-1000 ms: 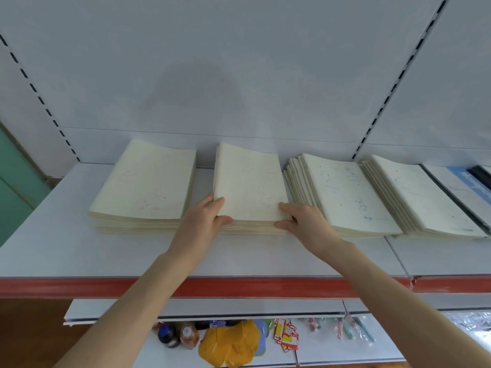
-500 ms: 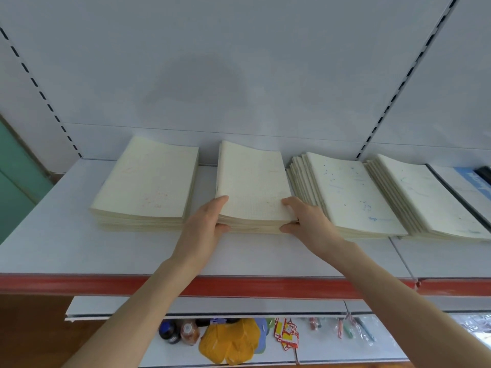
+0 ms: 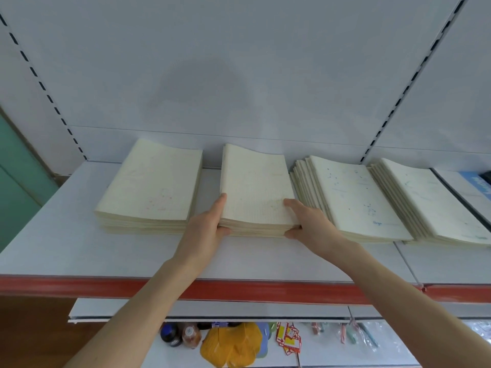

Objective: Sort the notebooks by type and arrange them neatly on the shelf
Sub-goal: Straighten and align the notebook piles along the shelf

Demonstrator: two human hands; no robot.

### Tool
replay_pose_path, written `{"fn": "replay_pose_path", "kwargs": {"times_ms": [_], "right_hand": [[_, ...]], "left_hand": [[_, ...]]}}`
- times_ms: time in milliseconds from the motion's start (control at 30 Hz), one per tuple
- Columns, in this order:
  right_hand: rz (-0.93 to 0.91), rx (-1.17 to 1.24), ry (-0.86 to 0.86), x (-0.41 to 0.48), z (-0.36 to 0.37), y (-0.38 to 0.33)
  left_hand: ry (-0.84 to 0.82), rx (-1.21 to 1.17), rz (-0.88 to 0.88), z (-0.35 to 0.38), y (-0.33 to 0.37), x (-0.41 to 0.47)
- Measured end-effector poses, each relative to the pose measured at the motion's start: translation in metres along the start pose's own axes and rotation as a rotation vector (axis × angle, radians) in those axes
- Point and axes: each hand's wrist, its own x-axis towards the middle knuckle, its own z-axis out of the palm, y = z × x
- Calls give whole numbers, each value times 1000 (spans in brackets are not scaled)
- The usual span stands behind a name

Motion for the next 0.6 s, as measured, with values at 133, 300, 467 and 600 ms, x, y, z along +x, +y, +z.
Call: {"fn": "replay_pose_path", "kwargs": {"times_ms": [133, 300, 467, 600], "right_hand": [[0, 12, 8, 0, 4, 0], [-13, -42, -25, 1, 7, -1], [-12, -7, 27, -1, 14, 2], [-30, 61, 110, -4, 19, 3]], "left_hand": [[7, 11, 30, 1, -3, -1], [-38, -53, 37, 2, -3, -6], [-13, -71, 13, 6, 0, -7], [33, -141, -12, 7, 3, -8]]}}
